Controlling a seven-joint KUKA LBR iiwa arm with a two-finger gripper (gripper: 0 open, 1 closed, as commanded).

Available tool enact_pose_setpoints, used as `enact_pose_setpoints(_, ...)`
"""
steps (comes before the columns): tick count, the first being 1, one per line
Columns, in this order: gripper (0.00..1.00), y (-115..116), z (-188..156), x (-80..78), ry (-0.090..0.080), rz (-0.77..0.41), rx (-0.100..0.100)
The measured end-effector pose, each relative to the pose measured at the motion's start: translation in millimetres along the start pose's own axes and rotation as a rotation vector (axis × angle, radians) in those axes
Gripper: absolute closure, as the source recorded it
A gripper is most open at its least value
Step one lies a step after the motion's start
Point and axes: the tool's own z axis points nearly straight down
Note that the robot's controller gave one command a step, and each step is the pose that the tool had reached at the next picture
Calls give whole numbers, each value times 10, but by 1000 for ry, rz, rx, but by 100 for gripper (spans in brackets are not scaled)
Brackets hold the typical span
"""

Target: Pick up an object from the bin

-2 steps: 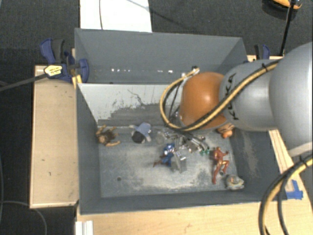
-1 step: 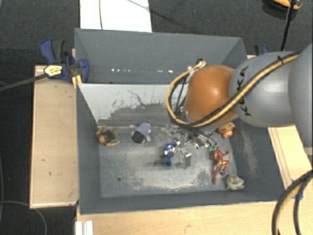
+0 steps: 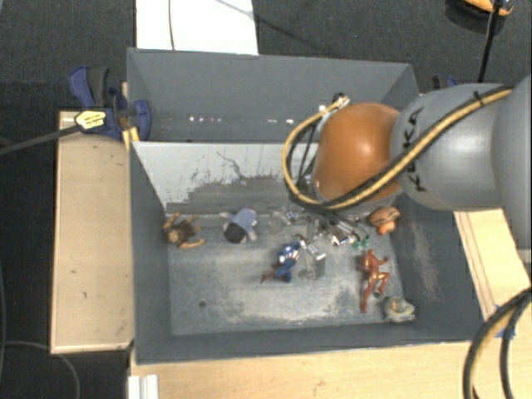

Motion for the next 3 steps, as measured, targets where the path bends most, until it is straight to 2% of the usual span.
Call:
enact_pose_setpoints(1, 100, 90, 273, 59, -3, -148, 2)
enact_pose_setpoints(3, 100, 90, 242, 63, -3, -147, 2)
